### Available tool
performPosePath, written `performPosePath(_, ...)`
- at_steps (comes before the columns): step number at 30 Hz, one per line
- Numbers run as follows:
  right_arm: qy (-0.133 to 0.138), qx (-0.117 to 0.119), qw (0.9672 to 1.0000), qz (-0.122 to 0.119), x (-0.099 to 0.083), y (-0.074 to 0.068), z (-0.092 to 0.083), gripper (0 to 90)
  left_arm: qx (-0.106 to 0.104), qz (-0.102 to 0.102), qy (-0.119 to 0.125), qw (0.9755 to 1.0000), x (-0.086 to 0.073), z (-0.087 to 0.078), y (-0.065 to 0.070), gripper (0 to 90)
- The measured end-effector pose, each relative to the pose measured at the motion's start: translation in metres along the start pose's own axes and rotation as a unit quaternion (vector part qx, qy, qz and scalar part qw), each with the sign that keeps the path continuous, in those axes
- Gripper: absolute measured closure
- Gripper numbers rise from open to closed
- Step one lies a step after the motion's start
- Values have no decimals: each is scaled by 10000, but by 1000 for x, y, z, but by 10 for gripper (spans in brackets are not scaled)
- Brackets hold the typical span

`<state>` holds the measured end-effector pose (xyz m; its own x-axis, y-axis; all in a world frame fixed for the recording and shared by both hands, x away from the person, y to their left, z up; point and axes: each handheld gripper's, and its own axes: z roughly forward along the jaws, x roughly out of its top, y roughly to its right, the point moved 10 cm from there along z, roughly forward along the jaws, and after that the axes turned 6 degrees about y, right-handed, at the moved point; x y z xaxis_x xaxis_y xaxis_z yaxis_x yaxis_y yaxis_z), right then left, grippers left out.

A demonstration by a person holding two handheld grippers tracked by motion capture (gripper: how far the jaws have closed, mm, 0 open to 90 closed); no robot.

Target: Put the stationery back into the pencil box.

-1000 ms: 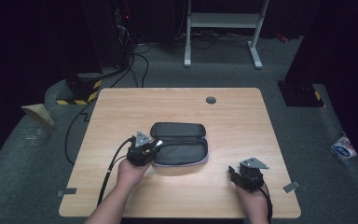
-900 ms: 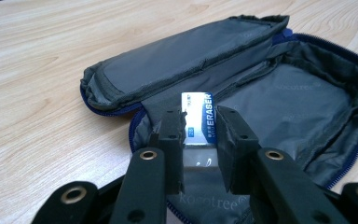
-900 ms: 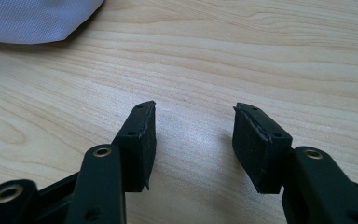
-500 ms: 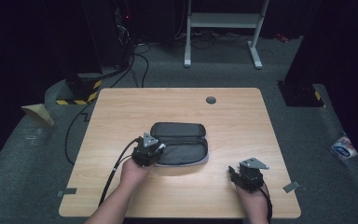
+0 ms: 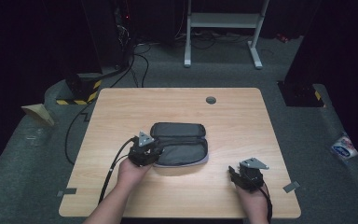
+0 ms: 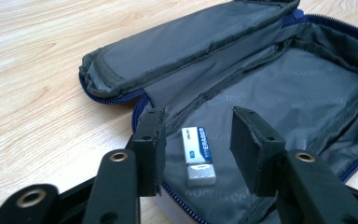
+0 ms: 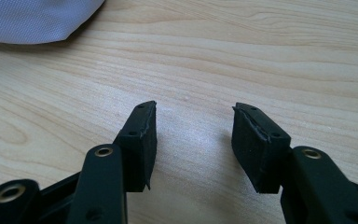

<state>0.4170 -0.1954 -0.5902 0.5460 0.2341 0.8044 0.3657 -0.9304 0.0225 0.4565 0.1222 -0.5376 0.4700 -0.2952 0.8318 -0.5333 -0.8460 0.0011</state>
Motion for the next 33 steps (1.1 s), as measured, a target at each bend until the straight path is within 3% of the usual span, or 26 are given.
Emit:
performPosePath(3,0,-1,10000,-1,0,0,0,498,-78,-87,38,9999,1,-3,-1,510)
performPosePath(11,7,-10,10000,-33,0,0,0,499,68,-90,152,9998,1,-8,-10,300)
performPosePath(16,8,-12,10000,-30,0,0,0,499,150,-204,134,9996,-1,-12,-17,149)
performPosePath(20,9,-19,10000,-33,0,0,0,500,188,-193,154,9995,-3,-17,-22,87)
performPosePath(33,6,34,10000,-45,0,-1,0,492,258,-212,149,9993,-17,-35,-51,40)
